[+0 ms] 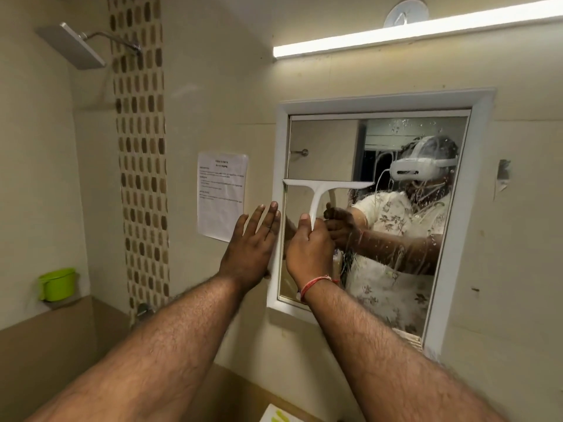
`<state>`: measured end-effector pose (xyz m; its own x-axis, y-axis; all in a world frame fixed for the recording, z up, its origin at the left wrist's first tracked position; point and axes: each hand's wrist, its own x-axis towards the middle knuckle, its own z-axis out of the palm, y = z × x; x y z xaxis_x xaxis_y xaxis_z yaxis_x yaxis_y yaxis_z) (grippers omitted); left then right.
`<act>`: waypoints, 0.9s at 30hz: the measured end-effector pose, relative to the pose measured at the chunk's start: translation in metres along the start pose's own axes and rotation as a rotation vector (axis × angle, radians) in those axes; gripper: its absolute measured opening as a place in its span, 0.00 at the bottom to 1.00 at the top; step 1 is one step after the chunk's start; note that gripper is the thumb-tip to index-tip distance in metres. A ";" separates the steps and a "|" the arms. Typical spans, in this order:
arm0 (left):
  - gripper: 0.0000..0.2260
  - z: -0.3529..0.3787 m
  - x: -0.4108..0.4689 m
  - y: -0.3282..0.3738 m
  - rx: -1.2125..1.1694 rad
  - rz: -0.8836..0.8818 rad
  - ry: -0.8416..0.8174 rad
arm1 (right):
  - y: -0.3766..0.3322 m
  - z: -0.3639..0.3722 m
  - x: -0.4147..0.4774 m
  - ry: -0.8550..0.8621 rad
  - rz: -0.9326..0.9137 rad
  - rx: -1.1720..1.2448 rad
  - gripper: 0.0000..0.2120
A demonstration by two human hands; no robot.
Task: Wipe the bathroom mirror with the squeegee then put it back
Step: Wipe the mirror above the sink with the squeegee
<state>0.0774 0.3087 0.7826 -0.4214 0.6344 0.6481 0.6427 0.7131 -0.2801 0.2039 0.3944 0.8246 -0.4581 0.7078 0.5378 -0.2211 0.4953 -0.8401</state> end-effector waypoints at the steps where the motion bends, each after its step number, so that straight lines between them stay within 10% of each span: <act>1: 0.68 0.003 -0.003 0.001 0.004 -0.002 -0.003 | 0.002 0.000 -0.002 0.001 0.003 0.003 0.17; 27: 0.70 0.074 -0.089 0.030 0.045 0.052 -0.199 | 0.112 0.004 -0.103 -0.014 0.172 0.016 0.16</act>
<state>0.0871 0.2959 0.6643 -0.5093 0.7141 0.4804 0.6397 0.6875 -0.3438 0.2226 0.3756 0.6748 -0.5021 0.7745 0.3847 -0.1520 0.3589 -0.9209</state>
